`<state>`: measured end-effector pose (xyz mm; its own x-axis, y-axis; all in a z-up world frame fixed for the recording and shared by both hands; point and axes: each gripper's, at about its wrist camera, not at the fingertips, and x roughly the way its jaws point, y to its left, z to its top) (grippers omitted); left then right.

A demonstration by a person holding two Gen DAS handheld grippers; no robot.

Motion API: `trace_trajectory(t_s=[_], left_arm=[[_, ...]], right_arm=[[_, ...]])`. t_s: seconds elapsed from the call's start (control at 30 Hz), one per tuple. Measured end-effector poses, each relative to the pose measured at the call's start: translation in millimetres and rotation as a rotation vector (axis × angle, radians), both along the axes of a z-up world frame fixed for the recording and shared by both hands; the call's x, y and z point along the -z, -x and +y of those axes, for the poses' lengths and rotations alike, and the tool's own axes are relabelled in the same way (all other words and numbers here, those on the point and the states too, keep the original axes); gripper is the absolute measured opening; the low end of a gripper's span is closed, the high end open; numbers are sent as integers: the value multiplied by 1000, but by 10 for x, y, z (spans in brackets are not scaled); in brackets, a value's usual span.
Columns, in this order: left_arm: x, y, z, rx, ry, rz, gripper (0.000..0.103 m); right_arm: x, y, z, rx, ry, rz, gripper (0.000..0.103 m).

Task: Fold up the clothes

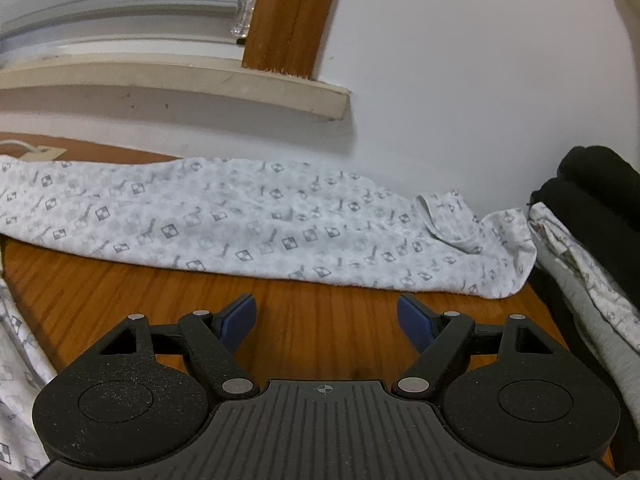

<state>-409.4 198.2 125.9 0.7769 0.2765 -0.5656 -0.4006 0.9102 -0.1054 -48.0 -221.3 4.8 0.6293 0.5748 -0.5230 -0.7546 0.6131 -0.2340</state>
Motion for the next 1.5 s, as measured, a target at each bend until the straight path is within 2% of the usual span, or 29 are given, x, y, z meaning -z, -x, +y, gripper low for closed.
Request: trace_trajectory(t_s=[0.07,0.2,0.37,0.47,0.5,0.53,0.57,0.6,0.63,0.67,0.73,0.83,0.87,0.93,1.0,1.03,1.07,1.17,1.23,1.37,1.5], left_arm=[[-28,-90,154,-37,-18,-3,45],[39,-416,491,-97,-16,18,60],[373,-845,892,-156,62,115,62],[537,-985,960,-167,78,170,61],[568,-1005,956,-163,77,178,60],[586,-1012,958,-160,68,175,48],[586,-1007,940,-152,55,170,24],[577,-991,910,-141,37,164,10],[553,-971,877,-133,15,154,5],[486,-949,817,-130,-37,125,5],[221,-853,655,-141,-230,-15,5],[-146,-789,539,-208,-387,-173,5],[-224,-833,500,-210,-443,-180,6],[-262,-984,442,-202,-521,-134,9],[-199,-1120,449,-171,-513,-70,18],[-150,-1162,460,-169,-505,-43,28],[-100,-1168,479,-186,-491,-34,37],[20,-1115,551,-241,-438,-22,54],[70,-995,612,-249,-380,-28,54],[176,-668,642,-215,-253,-22,61],[348,-296,593,-199,-224,17,63]], right_arm=[[0,10,9,1,5,-8,77],[-1,26,21,1,5,-14,77],[-2,26,19,-1,1,-12,77],[-7,34,11,-1,-3,-14,77],[-9,37,9,-2,-5,-16,77],[-9,41,8,-3,-6,-17,77],[-10,45,8,-5,-6,-18,77],[-8,49,12,-8,-6,-19,77],[-6,51,16,-11,-4,-19,77],[-5,52,20,-13,-3,-18,77],[-4,56,27,-18,-1,-17,77],[-9,60,15,-16,-13,-19,77],[-13,58,5,-15,-18,-18,77],[-19,52,-15,-12,-26,-19,77],[-23,38,-30,-13,-28,-21,77],[-22,34,-32,-14,-26,-22,77],[-19,33,-30,-15,-23,-23,77],[-6,30,-19,-24,-9,-25,77],[-2,35,-17,-27,-6,-28,77],[-11,34,-43,-23,-22,-31,77],[-3,30,-31,-25,-13,-31,78]])
